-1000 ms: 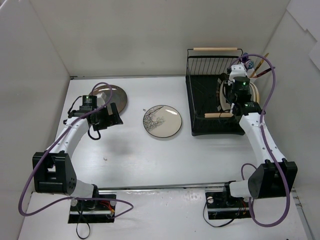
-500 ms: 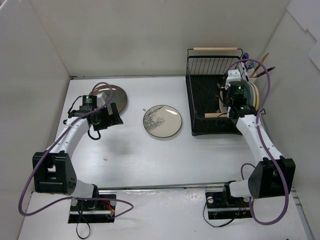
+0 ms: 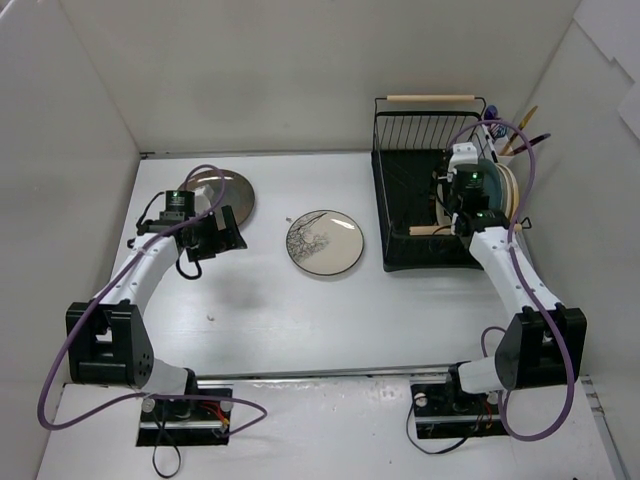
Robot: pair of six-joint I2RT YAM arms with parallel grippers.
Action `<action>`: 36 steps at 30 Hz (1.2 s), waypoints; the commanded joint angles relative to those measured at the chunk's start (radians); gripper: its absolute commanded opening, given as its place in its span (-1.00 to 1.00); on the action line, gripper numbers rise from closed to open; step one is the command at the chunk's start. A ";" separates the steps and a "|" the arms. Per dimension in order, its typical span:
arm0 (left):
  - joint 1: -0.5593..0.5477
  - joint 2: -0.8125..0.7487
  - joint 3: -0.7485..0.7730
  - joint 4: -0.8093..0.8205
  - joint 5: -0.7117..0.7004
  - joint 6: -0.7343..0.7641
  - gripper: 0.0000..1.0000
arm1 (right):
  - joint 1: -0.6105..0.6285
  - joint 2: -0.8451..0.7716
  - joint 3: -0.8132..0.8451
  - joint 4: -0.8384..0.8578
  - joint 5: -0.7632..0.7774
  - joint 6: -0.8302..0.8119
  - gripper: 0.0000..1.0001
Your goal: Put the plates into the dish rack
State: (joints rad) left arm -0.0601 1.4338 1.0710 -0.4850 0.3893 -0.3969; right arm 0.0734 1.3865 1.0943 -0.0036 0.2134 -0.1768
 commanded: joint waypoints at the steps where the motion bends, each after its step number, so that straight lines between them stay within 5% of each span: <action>1: -0.006 -0.007 0.029 0.033 0.014 0.004 0.81 | 0.003 -0.009 0.027 0.108 0.040 0.039 -0.97; 15: -0.006 -0.010 0.032 0.031 0.019 0.004 0.81 | 0.002 -0.026 0.068 0.080 0.076 0.063 -0.01; 27: -0.006 -0.012 0.020 0.051 0.051 -0.002 0.81 | 0.009 -0.118 0.153 0.037 0.005 0.051 0.26; 36: -0.047 0.023 -0.026 0.170 0.169 -0.083 0.76 | 0.009 -0.190 0.226 -0.025 -0.308 0.169 0.36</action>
State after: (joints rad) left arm -0.0734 1.4475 1.0405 -0.4160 0.4847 -0.4408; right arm 0.0795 1.2324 1.2747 -0.0433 0.0601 -0.0746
